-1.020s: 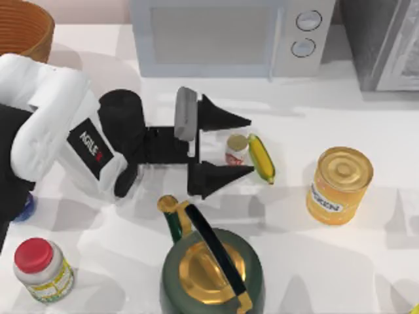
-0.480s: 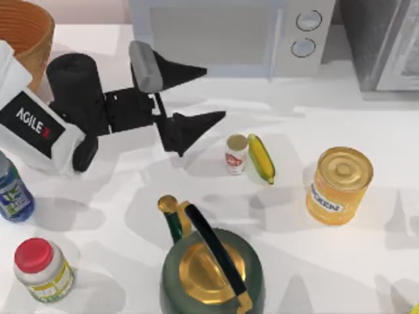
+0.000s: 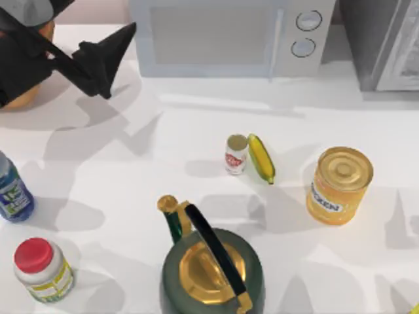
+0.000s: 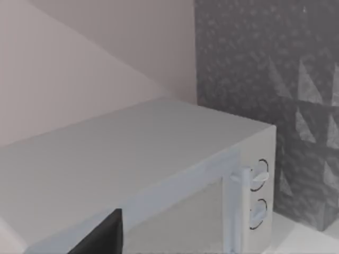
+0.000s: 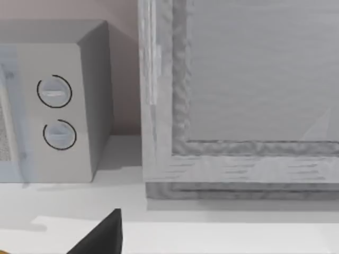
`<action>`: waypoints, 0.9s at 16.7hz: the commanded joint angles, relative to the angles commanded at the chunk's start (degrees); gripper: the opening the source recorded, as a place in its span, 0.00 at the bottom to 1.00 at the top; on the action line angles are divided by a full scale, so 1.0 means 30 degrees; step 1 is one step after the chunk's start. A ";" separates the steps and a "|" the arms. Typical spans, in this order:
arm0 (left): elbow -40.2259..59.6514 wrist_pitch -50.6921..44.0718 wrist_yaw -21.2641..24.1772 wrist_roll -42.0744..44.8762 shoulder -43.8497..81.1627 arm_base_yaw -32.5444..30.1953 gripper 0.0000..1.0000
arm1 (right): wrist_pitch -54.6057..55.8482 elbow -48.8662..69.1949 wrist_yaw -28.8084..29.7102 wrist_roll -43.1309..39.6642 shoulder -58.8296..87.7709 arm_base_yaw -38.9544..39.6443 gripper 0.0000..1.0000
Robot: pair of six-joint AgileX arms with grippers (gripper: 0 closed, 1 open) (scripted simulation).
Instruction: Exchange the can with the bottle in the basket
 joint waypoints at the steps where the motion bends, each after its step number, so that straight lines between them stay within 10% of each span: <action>1: -0.0977 -0.1100 -0.1006 -0.0011 -0.2396 0.0253 1.00 | 0.0000 0.0000 0.0000 0.0000 0.0000 0.0000 1.00; 15: -1.2957 -1.3703 -1.2117 -0.0960 -2.6431 0.2118 1.00 | 0.0000 0.0000 0.0000 0.0000 0.0000 0.0000 1.00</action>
